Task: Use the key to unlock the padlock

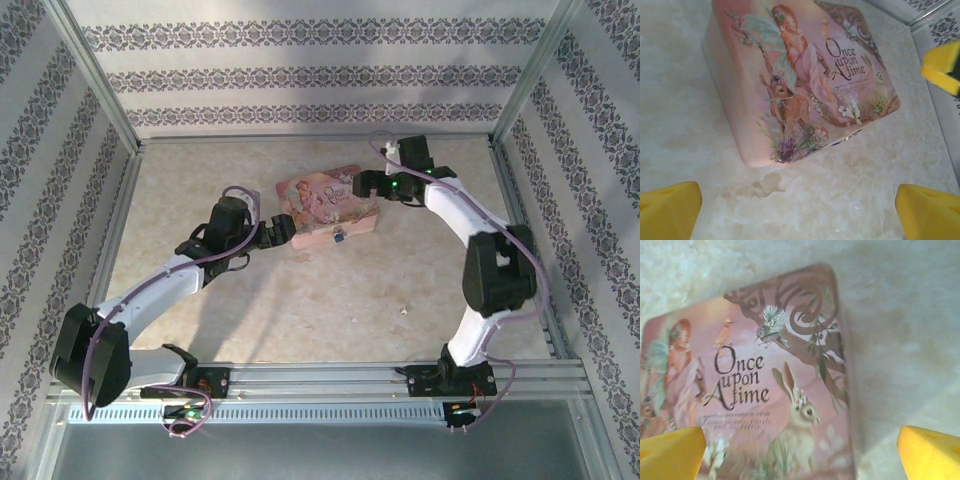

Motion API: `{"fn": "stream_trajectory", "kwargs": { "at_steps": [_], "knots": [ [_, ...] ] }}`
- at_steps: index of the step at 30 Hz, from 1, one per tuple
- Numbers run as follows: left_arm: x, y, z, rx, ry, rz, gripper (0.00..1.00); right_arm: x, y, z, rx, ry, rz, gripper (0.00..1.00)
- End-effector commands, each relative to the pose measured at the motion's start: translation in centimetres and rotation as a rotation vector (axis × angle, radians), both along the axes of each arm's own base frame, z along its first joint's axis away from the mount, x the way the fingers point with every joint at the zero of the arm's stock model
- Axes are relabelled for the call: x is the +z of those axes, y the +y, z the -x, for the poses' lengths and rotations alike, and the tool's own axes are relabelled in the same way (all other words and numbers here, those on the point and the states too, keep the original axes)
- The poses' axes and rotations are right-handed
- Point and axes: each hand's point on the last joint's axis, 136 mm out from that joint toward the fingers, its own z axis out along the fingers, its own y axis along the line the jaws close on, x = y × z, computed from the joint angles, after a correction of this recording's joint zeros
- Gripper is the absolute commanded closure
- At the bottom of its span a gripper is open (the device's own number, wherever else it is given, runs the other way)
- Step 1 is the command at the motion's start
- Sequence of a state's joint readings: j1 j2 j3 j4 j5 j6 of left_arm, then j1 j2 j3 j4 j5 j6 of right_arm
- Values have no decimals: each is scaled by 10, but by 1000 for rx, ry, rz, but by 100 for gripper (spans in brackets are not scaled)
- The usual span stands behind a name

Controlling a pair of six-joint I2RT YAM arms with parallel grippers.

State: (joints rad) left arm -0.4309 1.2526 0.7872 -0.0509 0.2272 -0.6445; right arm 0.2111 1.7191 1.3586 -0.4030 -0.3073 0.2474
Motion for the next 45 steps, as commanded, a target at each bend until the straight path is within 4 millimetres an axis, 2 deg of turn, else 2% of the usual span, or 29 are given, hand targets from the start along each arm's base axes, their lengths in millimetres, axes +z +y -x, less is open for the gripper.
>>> {"fn": "stream_trajectory", "kwargs": {
  "at_steps": [1,4,7,11,14,18,23,32,39,45],
  "knots": [
    [5,7,1,6,-63,-27,1,18,-28,33,-39,-32,116,2],
    [13,10,-1,25,-117,-19,1,20,-40,74,-64,-10,156,1],
    [18,14,-6,50,-159,-18,1,12,-49,120,-112,73,192,3],
    [22,19,-12,84,-196,-29,1,-11,-49,181,-109,182,271,10],
    [24,22,-17,100,-211,-39,1,-32,-49,220,-88,278,348,15],
    [22,23,-21,108,-211,-45,1,-60,-49,253,-58,392,445,23],
    [16,26,-22,117,-196,-45,1,-91,-45,271,-20,478,543,33],
    [14,32,-19,142,-181,-36,1,-126,-35,271,38,536,661,51],
    [17,38,-17,155,-182,-51,1,-144,-43,278,44,591,730,61],
    [18,39,-18,163,-181,-51,1,-148,-47,282,27,609,745,67]
  ]
}}
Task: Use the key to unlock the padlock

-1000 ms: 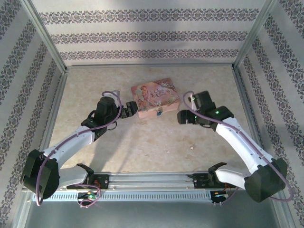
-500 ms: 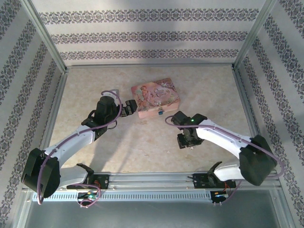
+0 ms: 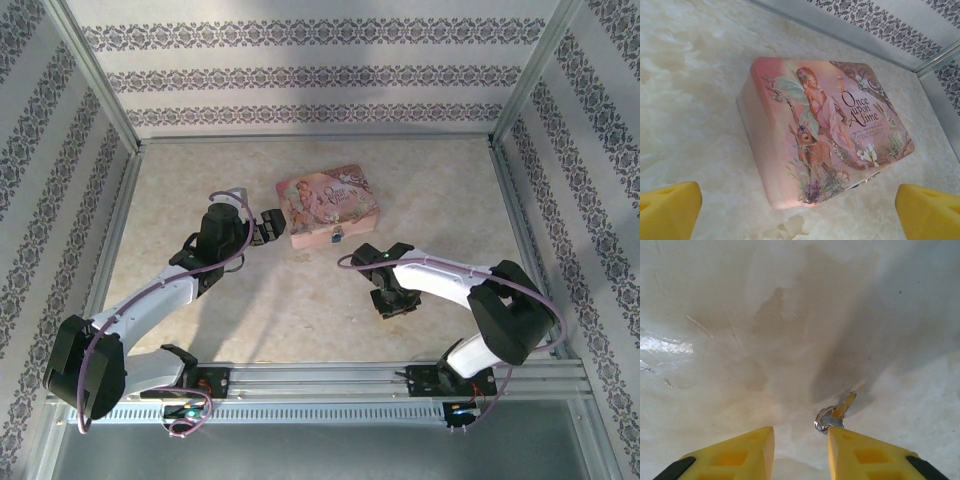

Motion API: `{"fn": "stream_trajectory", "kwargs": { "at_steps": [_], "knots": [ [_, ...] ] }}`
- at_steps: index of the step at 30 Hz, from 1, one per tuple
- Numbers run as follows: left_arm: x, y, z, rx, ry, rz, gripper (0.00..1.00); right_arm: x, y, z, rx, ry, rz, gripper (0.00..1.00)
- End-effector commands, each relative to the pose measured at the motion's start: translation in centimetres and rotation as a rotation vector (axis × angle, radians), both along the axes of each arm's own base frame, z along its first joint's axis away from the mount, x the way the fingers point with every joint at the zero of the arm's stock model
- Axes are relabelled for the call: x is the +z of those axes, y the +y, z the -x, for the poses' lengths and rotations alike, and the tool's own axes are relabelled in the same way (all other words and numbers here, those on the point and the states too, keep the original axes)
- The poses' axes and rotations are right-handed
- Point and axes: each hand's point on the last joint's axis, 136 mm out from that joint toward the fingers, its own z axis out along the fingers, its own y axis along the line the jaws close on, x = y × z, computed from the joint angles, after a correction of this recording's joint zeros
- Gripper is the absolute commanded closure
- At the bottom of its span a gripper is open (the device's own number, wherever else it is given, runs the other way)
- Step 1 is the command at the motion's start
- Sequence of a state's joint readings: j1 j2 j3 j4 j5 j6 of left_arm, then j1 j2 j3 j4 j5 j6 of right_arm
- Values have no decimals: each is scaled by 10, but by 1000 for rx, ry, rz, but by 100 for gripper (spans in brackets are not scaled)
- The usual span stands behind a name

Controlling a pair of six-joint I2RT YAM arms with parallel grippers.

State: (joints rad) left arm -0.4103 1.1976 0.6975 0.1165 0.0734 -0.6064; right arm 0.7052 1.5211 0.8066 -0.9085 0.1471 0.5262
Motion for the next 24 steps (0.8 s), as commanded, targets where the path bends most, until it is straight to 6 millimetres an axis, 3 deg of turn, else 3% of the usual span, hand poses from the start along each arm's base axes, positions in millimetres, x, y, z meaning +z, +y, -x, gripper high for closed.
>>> {"fn": "stream_trajectory", "kwargs": {
  "at_steps": [1,24],
  "knots": [
    [4,9,-1,30,-12,-3,1,-2,-8,4,-7,-4,52,68],
    [7,9,-3,23,-15,-5,1,-5,-19,6,-44,2,114,73]
  ]
}}
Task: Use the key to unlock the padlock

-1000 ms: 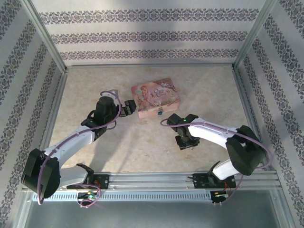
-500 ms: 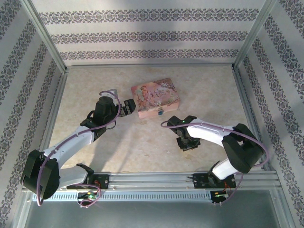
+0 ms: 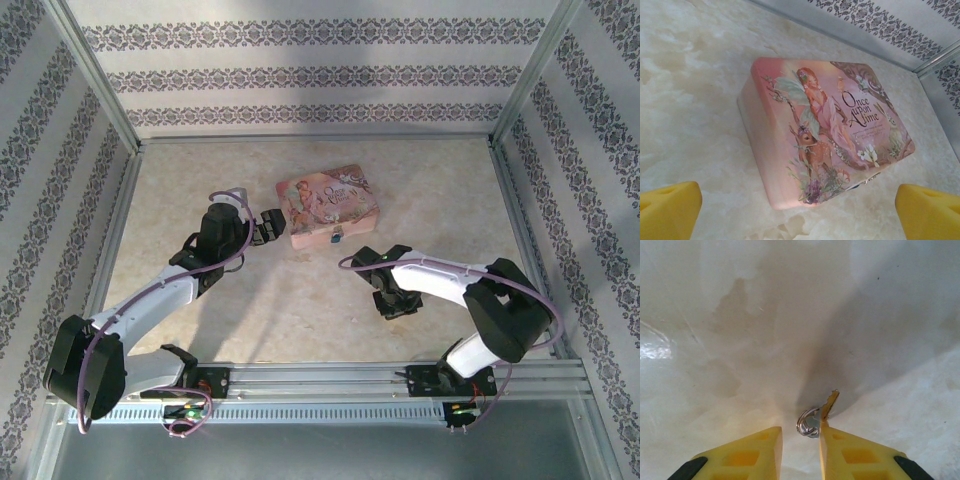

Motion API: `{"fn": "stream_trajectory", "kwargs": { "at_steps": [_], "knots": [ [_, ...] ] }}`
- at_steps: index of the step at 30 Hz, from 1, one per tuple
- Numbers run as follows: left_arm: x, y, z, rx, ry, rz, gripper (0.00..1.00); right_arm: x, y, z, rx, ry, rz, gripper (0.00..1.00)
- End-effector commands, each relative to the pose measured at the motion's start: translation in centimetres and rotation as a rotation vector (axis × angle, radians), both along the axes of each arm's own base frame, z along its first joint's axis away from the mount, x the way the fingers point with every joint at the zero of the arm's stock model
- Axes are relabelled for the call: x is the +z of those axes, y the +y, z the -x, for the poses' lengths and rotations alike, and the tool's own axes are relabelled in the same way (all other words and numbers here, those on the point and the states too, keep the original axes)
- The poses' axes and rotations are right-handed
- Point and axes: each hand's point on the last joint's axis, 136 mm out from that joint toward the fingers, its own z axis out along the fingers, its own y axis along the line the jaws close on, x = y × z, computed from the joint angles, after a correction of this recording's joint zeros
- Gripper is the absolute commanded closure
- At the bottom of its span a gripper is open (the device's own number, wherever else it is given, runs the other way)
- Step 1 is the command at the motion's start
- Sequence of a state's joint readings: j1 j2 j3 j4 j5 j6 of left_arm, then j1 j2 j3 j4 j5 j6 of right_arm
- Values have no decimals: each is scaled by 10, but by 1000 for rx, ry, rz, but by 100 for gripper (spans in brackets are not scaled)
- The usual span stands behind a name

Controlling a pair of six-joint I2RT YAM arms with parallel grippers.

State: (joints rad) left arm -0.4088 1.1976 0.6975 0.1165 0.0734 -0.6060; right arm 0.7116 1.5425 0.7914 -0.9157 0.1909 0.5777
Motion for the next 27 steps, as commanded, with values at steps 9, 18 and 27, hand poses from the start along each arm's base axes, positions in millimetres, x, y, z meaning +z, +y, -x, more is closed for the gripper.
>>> {"fn": "stream_trajectory", "kwargs": {
  "at_steps": [9,18,27],
  "knots": [
    [8,10,-3,25,-14,-9,1,-6,-8,3,-7,39,53,81],
    [8,12,-4,27,-13,-22,1,4,-10,-5,-10,-33,52,95],
    [17,21,1,35,0,3,1,56,14,-43,100,-270,-128,100]
  ]
}}
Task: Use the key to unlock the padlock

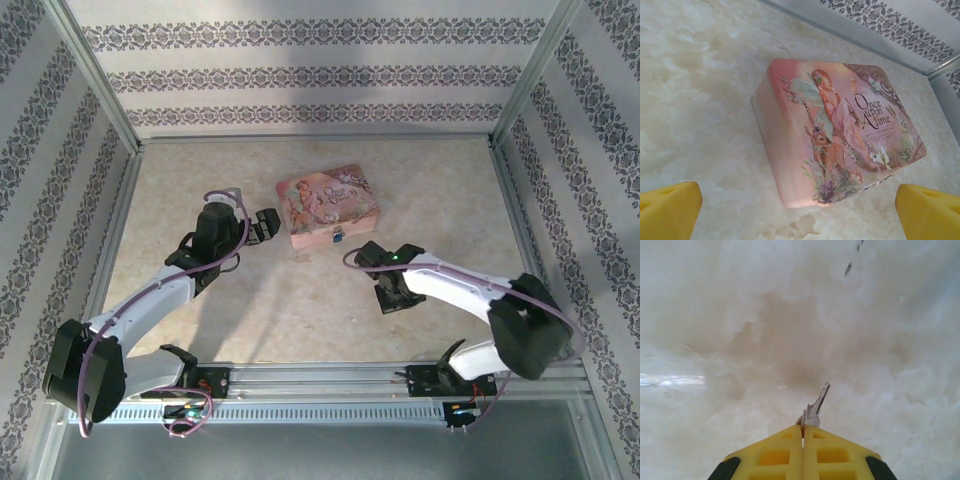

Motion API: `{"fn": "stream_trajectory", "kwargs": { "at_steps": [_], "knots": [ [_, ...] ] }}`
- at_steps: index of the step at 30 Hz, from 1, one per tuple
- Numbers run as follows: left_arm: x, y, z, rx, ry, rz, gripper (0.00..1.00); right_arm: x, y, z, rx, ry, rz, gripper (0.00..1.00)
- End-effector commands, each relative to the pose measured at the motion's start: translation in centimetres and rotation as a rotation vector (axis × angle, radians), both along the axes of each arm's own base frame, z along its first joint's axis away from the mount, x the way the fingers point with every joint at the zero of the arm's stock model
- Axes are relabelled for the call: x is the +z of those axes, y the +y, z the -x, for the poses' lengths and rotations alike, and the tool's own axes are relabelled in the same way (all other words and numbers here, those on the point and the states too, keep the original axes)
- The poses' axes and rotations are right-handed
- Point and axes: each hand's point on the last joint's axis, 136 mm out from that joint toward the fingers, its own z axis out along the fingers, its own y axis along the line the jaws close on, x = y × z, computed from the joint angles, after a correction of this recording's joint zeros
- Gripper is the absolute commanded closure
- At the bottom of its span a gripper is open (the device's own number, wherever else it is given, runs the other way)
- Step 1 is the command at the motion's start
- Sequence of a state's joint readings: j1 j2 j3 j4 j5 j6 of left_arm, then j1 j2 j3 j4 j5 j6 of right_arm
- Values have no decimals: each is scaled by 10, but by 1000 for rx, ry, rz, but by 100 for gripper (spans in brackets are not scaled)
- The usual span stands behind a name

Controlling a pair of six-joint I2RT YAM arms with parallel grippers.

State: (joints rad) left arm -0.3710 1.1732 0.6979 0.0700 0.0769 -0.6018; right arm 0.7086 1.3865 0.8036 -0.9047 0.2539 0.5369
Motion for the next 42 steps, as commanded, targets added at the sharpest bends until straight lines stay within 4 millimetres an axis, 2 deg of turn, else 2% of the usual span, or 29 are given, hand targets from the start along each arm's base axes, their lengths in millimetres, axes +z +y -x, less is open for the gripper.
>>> {"fn": "stream_trajectory", "kwargs": {
  "at_steps": [1,6,10,14,18,21,24,31,37,42],
  "knots": [
    [19,6,1,3,-13,25,1,31,16,-25,86,-134,-93,100],
    [20,3,5,-25,68,113,1,80,54,-50,271,-305,-274,100],
    [26,-14,9,-90,128,200,0,124,86,-59,473,-454,-415,100],
    [40,-34,13,-186,150,286,6,168,113,-58,735,-647,-487,100],
    [54,-48,15,-257,137,361,14,196,128,-51,957,-834,-482,100],
    [59,-54,16,-278,135,408,20,207,135,-47,1062,-941,-479,100],
    [60,-58,16,-270,159,482,20,215,140,-45,1089,-957,-505,100],
    [66,-73,14,-270,210,774,22,225,154,-44,1149,-990,-576,100],
    [70,-87,19,-285,234,900,25,233,168,-49,1172,-1001,-626,100],
    [78,-90,19,-251,227,1042,27,235,177,-63,1145,-1023,-639,100]
  ]
}}
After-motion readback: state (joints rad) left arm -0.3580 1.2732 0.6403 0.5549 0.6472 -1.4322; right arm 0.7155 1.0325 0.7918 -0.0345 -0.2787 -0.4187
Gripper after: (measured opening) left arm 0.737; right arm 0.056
